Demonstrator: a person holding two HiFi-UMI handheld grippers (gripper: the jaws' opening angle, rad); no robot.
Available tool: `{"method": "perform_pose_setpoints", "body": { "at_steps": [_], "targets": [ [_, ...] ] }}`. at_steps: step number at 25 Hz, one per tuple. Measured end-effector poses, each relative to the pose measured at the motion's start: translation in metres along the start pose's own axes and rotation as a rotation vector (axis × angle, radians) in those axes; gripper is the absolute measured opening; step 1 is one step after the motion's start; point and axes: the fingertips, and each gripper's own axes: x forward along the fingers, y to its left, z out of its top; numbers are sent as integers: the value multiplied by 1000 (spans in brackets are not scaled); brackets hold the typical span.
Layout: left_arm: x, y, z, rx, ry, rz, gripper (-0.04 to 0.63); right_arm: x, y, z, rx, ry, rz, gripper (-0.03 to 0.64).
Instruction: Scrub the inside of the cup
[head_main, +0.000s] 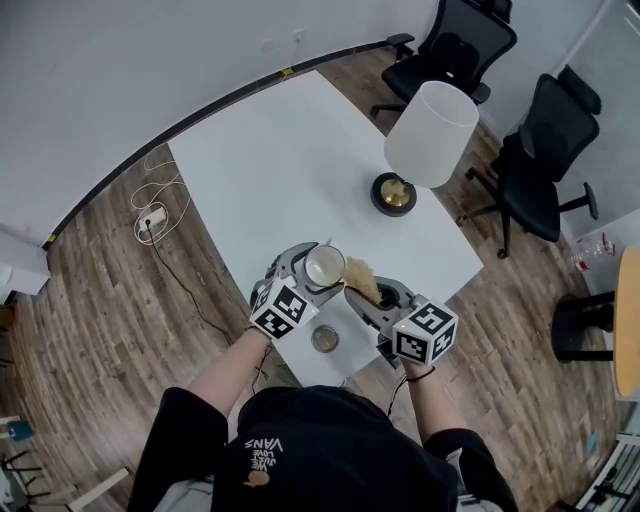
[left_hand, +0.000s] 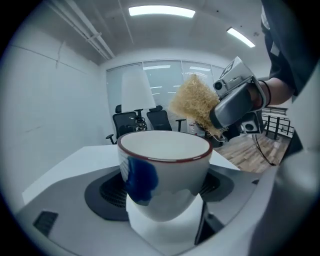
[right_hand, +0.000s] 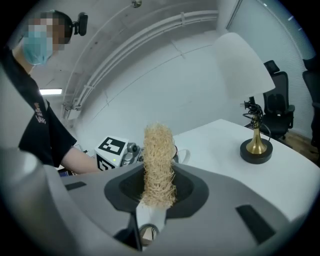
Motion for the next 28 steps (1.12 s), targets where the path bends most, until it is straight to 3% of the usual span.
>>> {"method": "perform_pose_setpoints", "body": {
  "at_steps": [8, 17, 28],
  "targets": [
    [13, 22, -20, -129, -32, 16, 402, -8, -9, 1, 61, -74, -39, 94],
    [39, 22, -47, -176, -5, -12, 402, -15, -12, -9, 123, -86, -69, 94],
    [53, 20, -62, -204, 18, -31, 402, -15, -14, -12, 127, -74, -65, 94]
  ]
}}
